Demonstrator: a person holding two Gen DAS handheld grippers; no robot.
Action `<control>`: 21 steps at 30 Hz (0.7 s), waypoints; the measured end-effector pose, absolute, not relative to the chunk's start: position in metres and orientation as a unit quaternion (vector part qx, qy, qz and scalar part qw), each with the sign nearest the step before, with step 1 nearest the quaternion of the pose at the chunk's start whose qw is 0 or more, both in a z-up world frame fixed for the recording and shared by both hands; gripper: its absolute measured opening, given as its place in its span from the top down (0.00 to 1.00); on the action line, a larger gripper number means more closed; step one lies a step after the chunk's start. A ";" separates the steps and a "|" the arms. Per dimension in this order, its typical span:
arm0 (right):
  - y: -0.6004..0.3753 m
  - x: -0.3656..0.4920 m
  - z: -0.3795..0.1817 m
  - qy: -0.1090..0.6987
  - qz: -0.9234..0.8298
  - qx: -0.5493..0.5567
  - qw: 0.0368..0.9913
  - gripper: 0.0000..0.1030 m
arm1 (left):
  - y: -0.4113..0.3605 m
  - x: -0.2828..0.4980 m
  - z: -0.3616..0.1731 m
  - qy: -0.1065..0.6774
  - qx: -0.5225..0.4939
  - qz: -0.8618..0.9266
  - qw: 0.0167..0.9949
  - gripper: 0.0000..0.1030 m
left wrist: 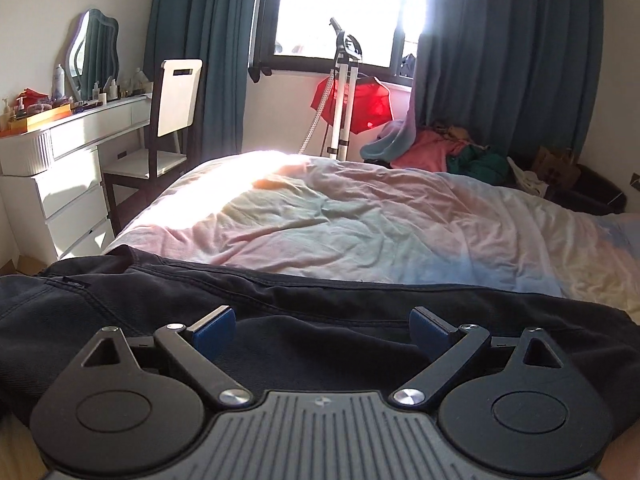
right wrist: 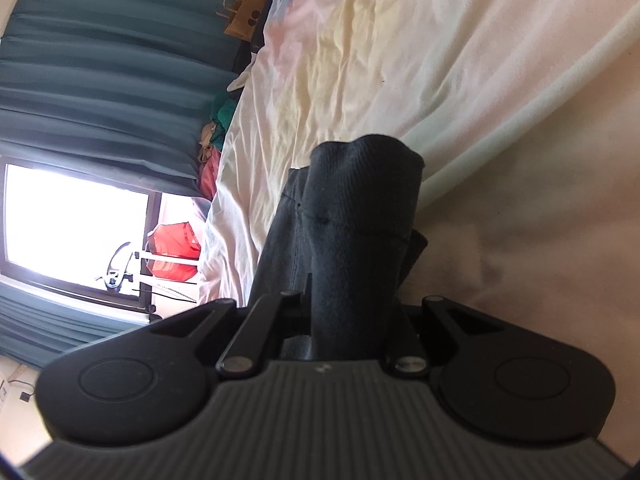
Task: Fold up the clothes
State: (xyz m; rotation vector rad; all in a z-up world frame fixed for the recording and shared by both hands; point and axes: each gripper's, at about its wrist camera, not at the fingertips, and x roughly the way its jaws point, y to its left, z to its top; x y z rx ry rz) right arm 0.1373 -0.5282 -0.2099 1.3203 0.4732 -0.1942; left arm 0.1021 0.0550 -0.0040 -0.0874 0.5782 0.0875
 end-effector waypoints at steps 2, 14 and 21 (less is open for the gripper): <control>-0.528 0.137 -0.211 0.217 -0.088 0.607 0.760 0.88 | 0.041 0.114 -0.025 0.290 -0.023 0.041 0.956 0.08; -0.528 0.141 -0.216 0.220 -0.088 0.608 0.757 0.88 | 0.031 0.144 -0.116 0.348 0.034 0.021 0.936 0.05; -0.524 0.143 -0.200 0.213 -0.082 0.579 0.783 0.88 | 0.032 0.143 -0.123 0.361 0.048 0.025 0.931 0.05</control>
